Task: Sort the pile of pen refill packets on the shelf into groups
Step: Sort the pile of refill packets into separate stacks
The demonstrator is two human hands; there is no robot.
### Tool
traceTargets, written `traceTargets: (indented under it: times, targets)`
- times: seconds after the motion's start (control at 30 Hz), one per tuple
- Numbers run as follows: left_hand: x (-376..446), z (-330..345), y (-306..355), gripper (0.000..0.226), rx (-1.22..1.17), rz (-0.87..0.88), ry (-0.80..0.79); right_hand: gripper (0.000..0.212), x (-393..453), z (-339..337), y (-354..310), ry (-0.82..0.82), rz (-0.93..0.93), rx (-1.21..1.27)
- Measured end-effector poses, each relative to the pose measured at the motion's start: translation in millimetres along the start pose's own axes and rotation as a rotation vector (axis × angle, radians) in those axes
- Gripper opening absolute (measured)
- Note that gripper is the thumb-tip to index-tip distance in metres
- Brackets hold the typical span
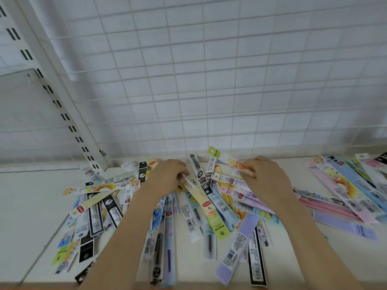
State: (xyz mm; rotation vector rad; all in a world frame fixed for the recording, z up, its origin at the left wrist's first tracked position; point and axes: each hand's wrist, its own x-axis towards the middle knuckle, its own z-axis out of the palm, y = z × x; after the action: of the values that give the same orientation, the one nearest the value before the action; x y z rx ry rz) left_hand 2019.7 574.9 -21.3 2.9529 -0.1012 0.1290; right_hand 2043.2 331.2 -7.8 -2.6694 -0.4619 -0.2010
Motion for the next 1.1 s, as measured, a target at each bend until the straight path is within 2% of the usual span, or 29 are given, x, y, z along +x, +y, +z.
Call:
traceTargets:
  times: [0.13,0.2,0.33,0.43,0.53,0.67,0.77,0.93,1.03,1.1]
  targets:
    - [-15,-8,-4,0.023,0.0,0.067,0.407,0.025,1,-2,-4,0.051,-0.028,0.017]
    - [-23,-14,1,0.025,0.0,0.067,0.486,0.025,1,-3,-9,0.065,-0.045,0.003]
    - [-33,-25,14,0.024,-0.104,-0.025,0.419,0.022,0,-1,-16,0.107,-0.047,-0.039]
    - [-38,-21,17,0.018,-0.235,-0.182,0.405,0.018,-2,0,-18,0.097,-0.031,-0.062]
    - [-33,-19,18,0.015,-0.358,-0.317,0.288,0.02,-4,-2,-17,0.102,-0.008,-0.076]
    - [-6,-14,21,0.025,-0.243,-0.307,0.235,0.024,-7,-1,-14,0.105,-0.004,-0.046]
    - [18,-12,25,0.029,-0.144,-0.318,0.165,0.025,-11,0,-7,0.044,0.014,0.001]
    - [45,-5,36,0.032,-0.175,-0.432,0.021,0.028,-22,0,0,-0.026,0.078,0.024]
    - [53,9,43,0.052,-0.193,-0.472,-0.068,0.024,-25,1,3,-0.02,0.093,0.017]
    - [54,17,47,0.054,-0.197,-0.506,-0.092,0.022,-26,1,5,-0.014,0.098,0.012]
